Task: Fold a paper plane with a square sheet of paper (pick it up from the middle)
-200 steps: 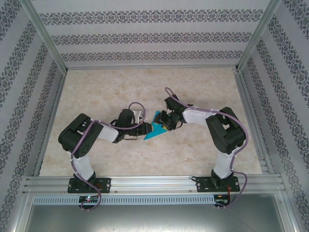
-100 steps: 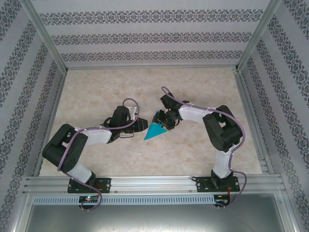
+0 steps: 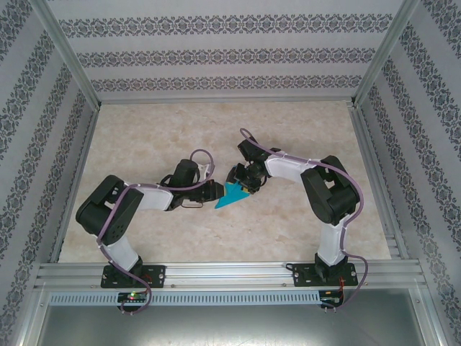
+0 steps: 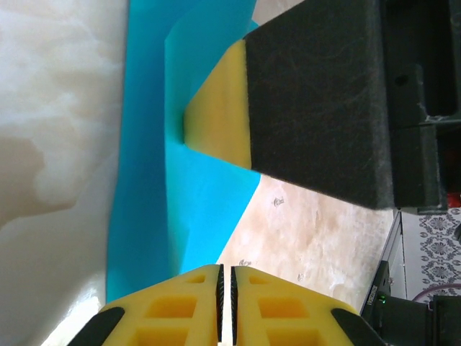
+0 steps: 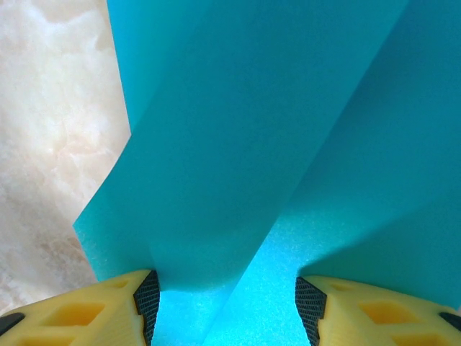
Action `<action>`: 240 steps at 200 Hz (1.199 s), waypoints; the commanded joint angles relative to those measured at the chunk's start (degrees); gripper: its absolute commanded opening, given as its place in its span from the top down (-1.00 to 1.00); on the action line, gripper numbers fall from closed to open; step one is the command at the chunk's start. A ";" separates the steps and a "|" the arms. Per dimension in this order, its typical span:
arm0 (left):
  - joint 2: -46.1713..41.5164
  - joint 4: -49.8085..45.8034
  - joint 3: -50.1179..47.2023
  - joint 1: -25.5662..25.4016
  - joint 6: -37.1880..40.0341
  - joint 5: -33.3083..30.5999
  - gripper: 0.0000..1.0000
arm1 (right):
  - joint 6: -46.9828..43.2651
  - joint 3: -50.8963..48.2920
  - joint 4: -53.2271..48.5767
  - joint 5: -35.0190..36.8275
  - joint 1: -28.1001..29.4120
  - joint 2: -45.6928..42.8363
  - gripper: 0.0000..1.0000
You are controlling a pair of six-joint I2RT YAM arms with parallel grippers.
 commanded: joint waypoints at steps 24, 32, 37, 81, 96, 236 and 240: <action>2.85 -2.86 3.29 -1.00 0.07 0.51 0.70 | 0.88 -3.16 -6.13 4.77 0.57 6.42 -0.16; 3.16 -3.49 3.53 -1.05 0.09 0.23 0.71 | 0.94 -3.06 -6.24 4.89 0.58 6.59 -0.16; 3.25 -4.03 3.60 -1.05 0.18 -0.16 0.71 | 0.96 -3.01 -6.27 4.85 0.55 6.60 -0.15; 3.85 -6.49 4.19 -1.07 0.79 -1.48 0.74 | 0.80 -2.99 -6.53 4.77 0.58 7.04 -0.14; 3.80 -7.78 4.63 -1.04 1.29 -2.08 0.75 | 0.79 -2.98 -6.53 4.61 0.58 7.08 -0.13; 5.58 -9.56 5.22 -1.05 1.15 -3.25 0.80 | 0.48 -2.66 -7.92 5.04 0.66 8.48 0.00; 5.55 -9.71 5.24 -1.13 1.19 -3.34 0.81 | 0.52 -2.56 -8.00 5.01 0.64 8.60 0.02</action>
